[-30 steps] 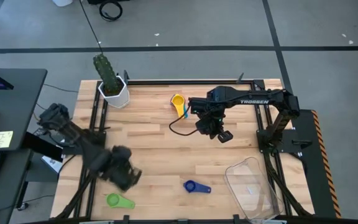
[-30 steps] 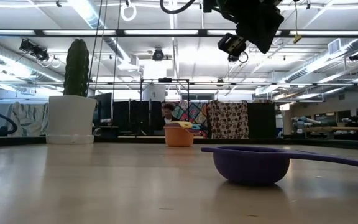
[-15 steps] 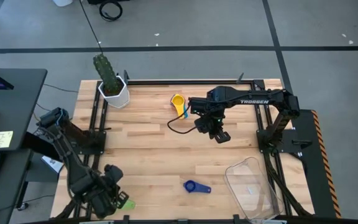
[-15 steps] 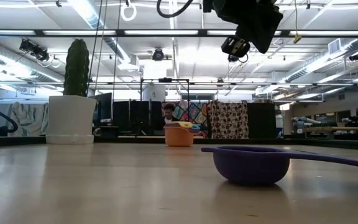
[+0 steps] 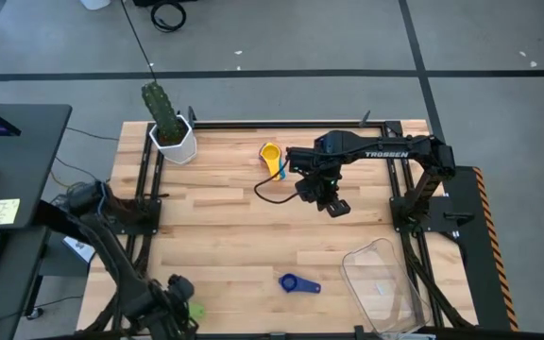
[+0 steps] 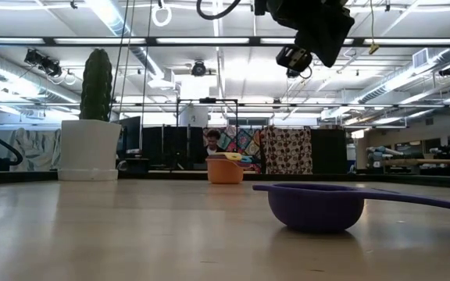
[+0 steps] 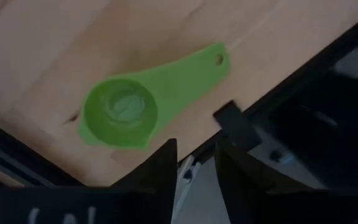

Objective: Nest measuring cups in basket
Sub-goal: Stack the green measuring cup on top of the yellow measuring cup

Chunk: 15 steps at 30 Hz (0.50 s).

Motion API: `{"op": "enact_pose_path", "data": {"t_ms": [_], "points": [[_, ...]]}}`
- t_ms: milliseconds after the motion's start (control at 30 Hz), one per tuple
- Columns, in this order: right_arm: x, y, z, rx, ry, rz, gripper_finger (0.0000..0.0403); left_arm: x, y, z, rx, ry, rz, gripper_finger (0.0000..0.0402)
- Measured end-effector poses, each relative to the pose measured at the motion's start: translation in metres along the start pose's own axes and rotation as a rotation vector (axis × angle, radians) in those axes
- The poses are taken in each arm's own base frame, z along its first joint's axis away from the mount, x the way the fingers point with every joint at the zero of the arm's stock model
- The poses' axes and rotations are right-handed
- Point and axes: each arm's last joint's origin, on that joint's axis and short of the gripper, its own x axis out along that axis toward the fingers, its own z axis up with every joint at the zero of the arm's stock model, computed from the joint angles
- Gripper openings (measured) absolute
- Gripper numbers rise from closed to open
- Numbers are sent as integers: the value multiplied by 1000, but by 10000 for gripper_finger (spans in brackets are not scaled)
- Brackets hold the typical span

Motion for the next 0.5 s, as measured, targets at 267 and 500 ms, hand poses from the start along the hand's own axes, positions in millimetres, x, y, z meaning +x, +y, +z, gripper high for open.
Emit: {"op": "enact_pose_path", "data": {"t_ms": [267, 500], "points": [[0, -1, 1, -10, -14, -7, 9, 29, -6, -5, 3, 16, 62, 114], [0, -1, 1, -9, -14, -7, 9, 49, -4, -14, 23, 74, 141, 114]]}}
